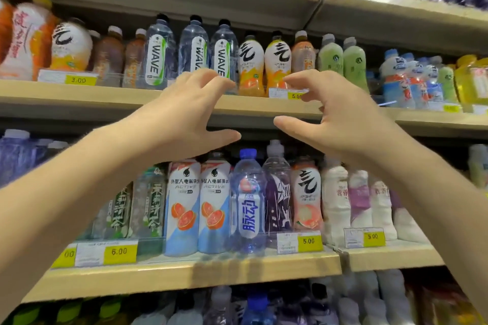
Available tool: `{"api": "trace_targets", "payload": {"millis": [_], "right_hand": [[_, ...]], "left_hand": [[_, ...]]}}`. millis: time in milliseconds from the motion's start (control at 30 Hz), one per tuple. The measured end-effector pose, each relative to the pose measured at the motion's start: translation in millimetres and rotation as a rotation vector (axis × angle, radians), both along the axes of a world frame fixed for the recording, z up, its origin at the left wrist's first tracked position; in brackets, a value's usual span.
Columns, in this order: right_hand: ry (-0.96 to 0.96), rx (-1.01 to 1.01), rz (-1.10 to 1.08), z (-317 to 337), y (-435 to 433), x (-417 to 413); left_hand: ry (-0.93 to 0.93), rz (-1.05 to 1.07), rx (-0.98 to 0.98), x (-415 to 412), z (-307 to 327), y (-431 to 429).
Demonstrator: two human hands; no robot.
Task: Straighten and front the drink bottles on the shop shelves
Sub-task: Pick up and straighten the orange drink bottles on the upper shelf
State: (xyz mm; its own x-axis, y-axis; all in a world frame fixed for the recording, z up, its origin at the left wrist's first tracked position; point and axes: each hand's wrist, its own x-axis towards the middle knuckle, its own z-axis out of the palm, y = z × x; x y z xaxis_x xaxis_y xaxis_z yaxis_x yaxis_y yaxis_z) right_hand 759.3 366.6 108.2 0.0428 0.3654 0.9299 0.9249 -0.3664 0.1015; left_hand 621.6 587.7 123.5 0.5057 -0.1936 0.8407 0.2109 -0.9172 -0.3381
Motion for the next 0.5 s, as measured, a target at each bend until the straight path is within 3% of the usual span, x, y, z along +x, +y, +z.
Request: {"api": "trace_targets", "payload": {"millis": [500], "right_hand": [[-0.016,-0.083,-0.13,83,3,111]], "left_hand": [[0.033,0.224,0.002,81,56,24]]}}
